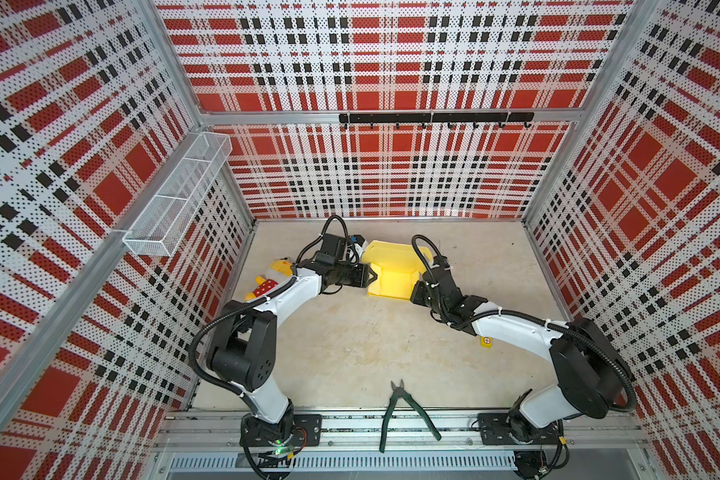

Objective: Fold the paper box

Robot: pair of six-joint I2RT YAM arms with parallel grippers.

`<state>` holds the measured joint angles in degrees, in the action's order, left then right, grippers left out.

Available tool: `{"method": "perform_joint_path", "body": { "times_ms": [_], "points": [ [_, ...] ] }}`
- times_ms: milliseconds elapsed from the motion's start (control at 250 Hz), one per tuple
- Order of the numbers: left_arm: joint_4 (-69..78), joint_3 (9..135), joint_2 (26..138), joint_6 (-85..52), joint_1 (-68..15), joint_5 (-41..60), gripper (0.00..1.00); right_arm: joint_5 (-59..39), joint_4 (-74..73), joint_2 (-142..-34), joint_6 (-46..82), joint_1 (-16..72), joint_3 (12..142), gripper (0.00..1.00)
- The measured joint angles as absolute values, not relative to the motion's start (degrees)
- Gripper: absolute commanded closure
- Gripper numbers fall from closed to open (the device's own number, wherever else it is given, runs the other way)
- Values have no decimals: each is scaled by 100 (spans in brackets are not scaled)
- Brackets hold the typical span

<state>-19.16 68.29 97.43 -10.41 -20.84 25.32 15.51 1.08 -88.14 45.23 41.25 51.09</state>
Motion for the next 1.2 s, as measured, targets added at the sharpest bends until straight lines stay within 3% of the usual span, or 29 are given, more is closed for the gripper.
{"method": "perform_joint_path", "body": {
  "times_ms": [228,436,556,672,908,1000,1200],
  "points": [
    [-2084,6993,9963,-1009,-2250,1949,72,2123,445,-9067,5251,4482,5264,100],
    [-2239,7124,10167,-897,-2331,1258,98,2517,843,-9371,5603,4744,5693,100],
    [-2324,7258,10228,-843,-2340,1031,100,2628,965,-9454,5686,4825,5872,100],
    [-2386,7334,10269,-757,-2353,915,100,2615,963,-9489,5721,4825,5911,75],
    [-2567,7345,10597,-550,-2383,705,100,2296,550,-9205,5774,4987,5723,43],
    [-2655,7345,10687,-464,-2427,655,100,2265,462,-8836,5778,5103,5542,39],
    [-2755,7467,10783,-226,-2694,515,98,2429,517,-7540,5649,5317,4818,41]
  ]
}}
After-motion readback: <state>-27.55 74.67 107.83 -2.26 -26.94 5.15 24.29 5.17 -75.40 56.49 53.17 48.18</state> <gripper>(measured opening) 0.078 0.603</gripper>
